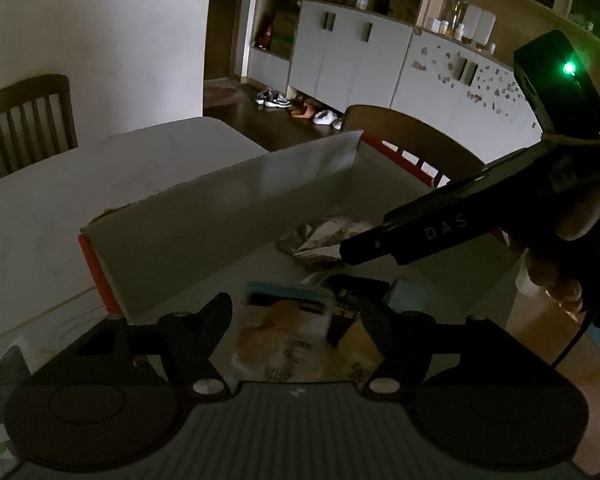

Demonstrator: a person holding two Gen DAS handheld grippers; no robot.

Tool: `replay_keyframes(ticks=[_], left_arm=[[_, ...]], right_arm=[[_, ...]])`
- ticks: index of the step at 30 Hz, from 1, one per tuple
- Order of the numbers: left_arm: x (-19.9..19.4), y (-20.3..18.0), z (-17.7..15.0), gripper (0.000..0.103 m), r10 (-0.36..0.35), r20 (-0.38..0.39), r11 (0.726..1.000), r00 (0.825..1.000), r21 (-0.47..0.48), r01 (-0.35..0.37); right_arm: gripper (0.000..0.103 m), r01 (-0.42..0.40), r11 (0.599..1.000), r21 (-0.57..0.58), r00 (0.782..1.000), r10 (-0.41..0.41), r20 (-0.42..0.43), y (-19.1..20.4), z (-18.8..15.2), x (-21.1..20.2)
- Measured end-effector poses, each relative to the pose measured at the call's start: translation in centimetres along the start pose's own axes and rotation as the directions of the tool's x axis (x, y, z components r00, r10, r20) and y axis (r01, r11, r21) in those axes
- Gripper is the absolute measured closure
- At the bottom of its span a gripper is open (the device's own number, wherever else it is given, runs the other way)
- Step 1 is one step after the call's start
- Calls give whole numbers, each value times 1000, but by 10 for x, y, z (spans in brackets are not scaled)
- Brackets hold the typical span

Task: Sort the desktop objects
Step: 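Lower and release bread bag from left tool while right tool releases foil bag, then move both tools back from the shoebox to the white tissue pack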

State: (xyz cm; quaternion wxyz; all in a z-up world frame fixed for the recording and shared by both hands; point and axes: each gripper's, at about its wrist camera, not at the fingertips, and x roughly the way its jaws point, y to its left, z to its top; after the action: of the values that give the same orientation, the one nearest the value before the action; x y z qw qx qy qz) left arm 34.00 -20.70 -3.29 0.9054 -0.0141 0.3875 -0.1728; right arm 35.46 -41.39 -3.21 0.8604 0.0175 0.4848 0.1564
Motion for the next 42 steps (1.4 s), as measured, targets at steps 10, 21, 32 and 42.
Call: replay_keyframes(ticks=[10, 21, 32, 42], left_arm=[[-39, -1, -7, 33, 11, 68, 999, 998, -49, -8], [-99, 13, -31, 23, 69, 99, 996, 993, -68, -62], [-126, 58, -67, 2, 140, 87, 985, 986, -112, -130], [-148, 105, -98, 1, 183, 116, 979, 976, -115, -169]], right_arm=[[34, -43, 999, -19, 998, 44, 46, 17, -6, -29], [24, -85, 995, -57, 989, 92, 117, 67, -7, -60], [16, -108, 990, -90, 980, 121, 159, 134, 5, -59], [9, -107, 988, -108, 977, 125, 173, 199, 18, -39]])
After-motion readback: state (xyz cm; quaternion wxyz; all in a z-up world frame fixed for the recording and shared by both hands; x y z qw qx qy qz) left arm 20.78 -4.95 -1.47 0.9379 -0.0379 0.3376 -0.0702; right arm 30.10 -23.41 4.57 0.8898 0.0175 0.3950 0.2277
